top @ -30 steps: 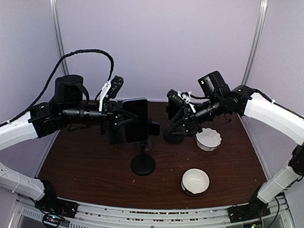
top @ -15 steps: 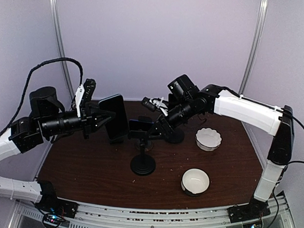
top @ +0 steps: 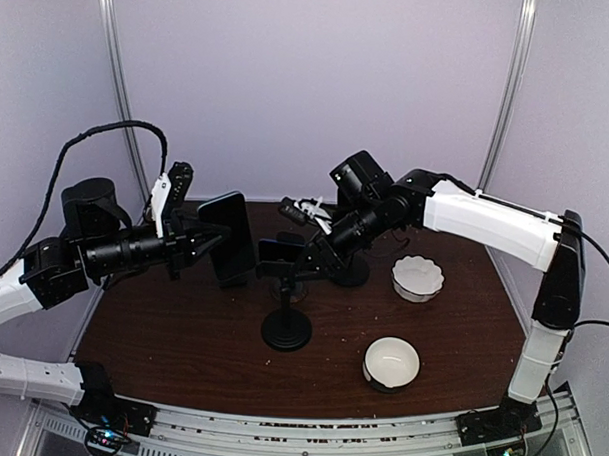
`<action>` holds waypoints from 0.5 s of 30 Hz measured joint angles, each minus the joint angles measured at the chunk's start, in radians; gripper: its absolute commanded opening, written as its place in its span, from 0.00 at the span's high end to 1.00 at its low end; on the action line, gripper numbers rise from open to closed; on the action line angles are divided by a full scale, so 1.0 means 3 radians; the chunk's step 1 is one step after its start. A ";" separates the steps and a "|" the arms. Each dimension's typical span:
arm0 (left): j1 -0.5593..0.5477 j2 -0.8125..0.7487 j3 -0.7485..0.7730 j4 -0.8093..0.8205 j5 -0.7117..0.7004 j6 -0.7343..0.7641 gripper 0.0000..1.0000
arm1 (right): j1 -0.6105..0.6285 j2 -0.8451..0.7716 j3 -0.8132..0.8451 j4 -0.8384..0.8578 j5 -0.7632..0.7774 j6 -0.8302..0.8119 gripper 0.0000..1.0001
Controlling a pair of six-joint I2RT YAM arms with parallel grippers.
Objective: Place the phone on the phone stand
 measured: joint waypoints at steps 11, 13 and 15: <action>0.0000 -0.0029 -0.0089 0.0004 -0.0034 -0.0019 1.00 | 0.0003 0.0074 0.0051 -0.0006 0.0000 0.0047 0.59; 0.0000 -0.0029 -0.0100 0.0003 -0.0034 -0.0024 1.00 | 0.0003 0.0074 0.0051 -0.0006 0.0000 0.0052 0.65; 0.0000 -0.0029 -0.0106 0.0004 -0.0034 -0.0025 1.00 | 0.0003 0.0074 0.0051 -0.0006 0.0000 0.0056 0.71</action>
